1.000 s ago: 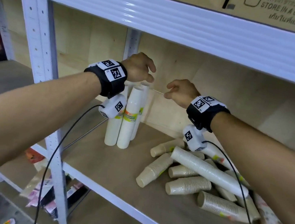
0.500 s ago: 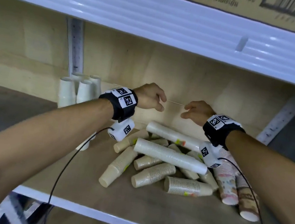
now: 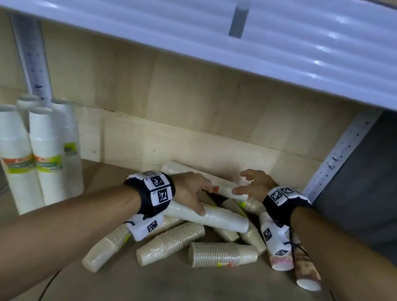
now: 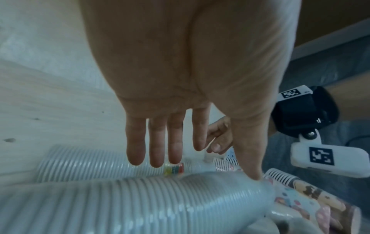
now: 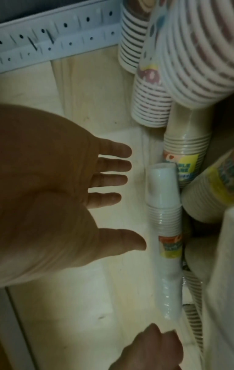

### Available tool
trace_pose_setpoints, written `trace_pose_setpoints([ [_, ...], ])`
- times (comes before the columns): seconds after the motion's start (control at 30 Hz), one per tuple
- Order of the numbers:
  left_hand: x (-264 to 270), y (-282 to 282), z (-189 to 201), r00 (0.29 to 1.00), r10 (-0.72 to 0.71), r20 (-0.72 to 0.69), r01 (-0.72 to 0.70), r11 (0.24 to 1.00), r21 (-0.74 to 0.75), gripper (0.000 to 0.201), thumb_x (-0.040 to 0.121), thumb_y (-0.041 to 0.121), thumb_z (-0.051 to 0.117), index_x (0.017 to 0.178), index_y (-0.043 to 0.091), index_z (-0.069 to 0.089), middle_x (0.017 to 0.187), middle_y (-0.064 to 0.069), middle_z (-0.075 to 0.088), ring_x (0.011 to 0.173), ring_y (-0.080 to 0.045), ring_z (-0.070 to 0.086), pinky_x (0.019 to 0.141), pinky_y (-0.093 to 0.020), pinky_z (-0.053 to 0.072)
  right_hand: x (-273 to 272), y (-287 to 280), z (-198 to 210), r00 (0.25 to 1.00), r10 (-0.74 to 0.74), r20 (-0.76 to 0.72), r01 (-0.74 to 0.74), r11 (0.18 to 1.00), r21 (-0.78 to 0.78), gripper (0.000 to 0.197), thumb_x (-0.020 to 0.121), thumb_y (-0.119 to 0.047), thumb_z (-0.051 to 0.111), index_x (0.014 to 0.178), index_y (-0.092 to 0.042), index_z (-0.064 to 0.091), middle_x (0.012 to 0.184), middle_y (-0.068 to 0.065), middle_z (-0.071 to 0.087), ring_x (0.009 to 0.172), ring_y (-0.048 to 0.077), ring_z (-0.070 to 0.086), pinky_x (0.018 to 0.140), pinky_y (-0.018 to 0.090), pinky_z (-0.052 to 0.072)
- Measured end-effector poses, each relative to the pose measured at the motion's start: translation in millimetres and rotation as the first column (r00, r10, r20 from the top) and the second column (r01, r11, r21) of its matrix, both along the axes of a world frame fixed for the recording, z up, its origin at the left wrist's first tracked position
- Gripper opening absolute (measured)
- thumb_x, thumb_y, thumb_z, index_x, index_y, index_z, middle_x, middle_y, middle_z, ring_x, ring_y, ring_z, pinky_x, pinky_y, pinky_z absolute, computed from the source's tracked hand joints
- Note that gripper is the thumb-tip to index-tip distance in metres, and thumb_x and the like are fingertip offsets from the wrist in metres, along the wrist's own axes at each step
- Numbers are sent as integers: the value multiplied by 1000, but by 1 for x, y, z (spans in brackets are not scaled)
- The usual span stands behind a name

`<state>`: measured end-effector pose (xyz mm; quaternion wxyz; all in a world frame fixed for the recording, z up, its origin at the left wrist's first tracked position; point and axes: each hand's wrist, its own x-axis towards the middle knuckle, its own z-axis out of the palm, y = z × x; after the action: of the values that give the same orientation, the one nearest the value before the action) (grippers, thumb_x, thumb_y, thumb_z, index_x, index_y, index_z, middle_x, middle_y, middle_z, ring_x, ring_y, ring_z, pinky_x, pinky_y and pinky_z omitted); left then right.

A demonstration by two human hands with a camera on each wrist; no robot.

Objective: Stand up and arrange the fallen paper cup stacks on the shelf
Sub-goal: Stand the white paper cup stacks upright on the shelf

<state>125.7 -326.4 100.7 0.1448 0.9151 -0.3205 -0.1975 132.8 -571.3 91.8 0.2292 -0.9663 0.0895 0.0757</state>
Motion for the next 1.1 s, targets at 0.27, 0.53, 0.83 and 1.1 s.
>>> trace_pose_setpoints([
  [0.27, 9, -6, -31, 999, 8, -39, -6, 997, 71, 84, 65, 46, 80, 140, 35, 43, 138, 13, 52, 126, -12, 49, 106, -41, 43, 14, -9, -30, 997, 71, 11, -70, 996, -58, 78, 73, -44, 79, 141, -22, 46, 139, 0, 51, 124, 23, 52, 101, 35, 43],
  [0.53, 7, -12, -32, 999, -40, -23, 42, 996, 78, 61, 80, 22, 77, 135, 24, 51, 95, 22, 49, 96, -6, 49, 72, -14, 37, 18, -14, -45, 993, 113, 40, -114, 994, 4, 70, 63, -42, 83, 127, -27, 59, 111, -7, 62, 100, 17, 59, 80, 27, 42],
  [0.83, -1, -12, -25, 998, -56, 12, 54, 991, 120, 59, 79, 26, 78, 132, 19, 52, 104, 10, 53, 101, -15, 55, 77, -25, 39, 14, -16, -44, 988, 117, 99, -119, 993, 15, 54, 73, -21, 80, 124, -19, 63, 118, 1, 65, 103, 19, 60, 83, 25, 43],
  [1.1, -14, 8, -2, 1000, -25, 0, 25, 998, 61, 87, 79, 22, 78, 150, 26, 29, 141, 4, 47, 125, -17, 47, 101, -31, 41, 2, -9, -13, 983, 126, 134, -126, 992, -9, 54, 74, -21, 79, 126, -18, 62, 124, 1, 61, 111, 21, 57, 90, 29, 46],
])
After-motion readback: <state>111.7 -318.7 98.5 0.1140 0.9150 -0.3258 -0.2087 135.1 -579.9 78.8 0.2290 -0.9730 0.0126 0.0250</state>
